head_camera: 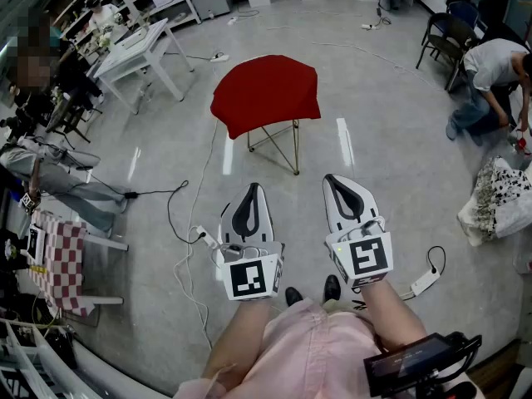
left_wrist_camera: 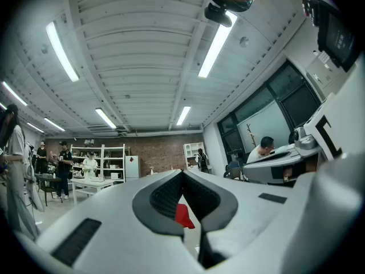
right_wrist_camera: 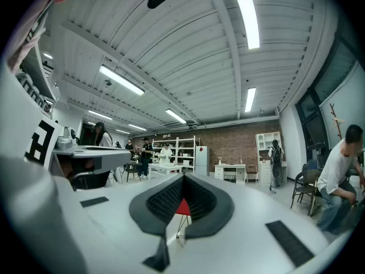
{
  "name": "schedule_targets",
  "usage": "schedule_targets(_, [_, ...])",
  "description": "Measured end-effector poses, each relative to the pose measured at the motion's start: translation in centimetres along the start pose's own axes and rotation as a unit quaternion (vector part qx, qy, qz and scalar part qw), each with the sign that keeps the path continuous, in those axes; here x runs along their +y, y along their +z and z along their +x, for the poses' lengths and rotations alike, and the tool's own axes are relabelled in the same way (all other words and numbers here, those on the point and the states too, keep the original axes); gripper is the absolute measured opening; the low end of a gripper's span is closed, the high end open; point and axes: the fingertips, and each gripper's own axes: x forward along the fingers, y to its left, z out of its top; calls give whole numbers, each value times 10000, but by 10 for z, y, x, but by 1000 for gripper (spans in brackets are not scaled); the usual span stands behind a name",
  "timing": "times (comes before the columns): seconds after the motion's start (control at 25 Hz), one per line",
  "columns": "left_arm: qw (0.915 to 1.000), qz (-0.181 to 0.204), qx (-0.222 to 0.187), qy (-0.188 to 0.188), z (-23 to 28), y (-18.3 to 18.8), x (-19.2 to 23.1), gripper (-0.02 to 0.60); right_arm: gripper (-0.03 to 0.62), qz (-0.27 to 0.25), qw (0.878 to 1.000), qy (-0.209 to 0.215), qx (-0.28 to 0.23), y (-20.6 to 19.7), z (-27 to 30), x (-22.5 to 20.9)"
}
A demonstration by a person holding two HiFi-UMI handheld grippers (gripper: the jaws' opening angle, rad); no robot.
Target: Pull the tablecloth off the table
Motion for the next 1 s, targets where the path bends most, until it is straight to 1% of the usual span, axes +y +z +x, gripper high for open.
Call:
schedule_targets(0.2, [10000, 16, 10, 7, 6, -2, -12, 25, 18, 24, 10000, -5, -12, -3, -3, -15])
schedule_targets(0.32, [10000, 15, 40, 39, 7, -3, -16, 25, 18, 98, 9999, 63, -54, -3, -4, -21])
schedule_targets(0.6, [9996, 62, 102, 271, 24, 3, -35, 25, 18, 158, 9998, 147, -19, -4, -4, -59])
schedule_targets(0.8, [9988, 66, 301, 376, 21, -21, -27, 25, 20, 357, 9991, 168, 141, -32, 6, -56])
schedule_targets(1.0, [9983, -30, 371, 446, 34, -39, -9, 25, 20, 343, 9987, 255, 264, -45, 32, -51])
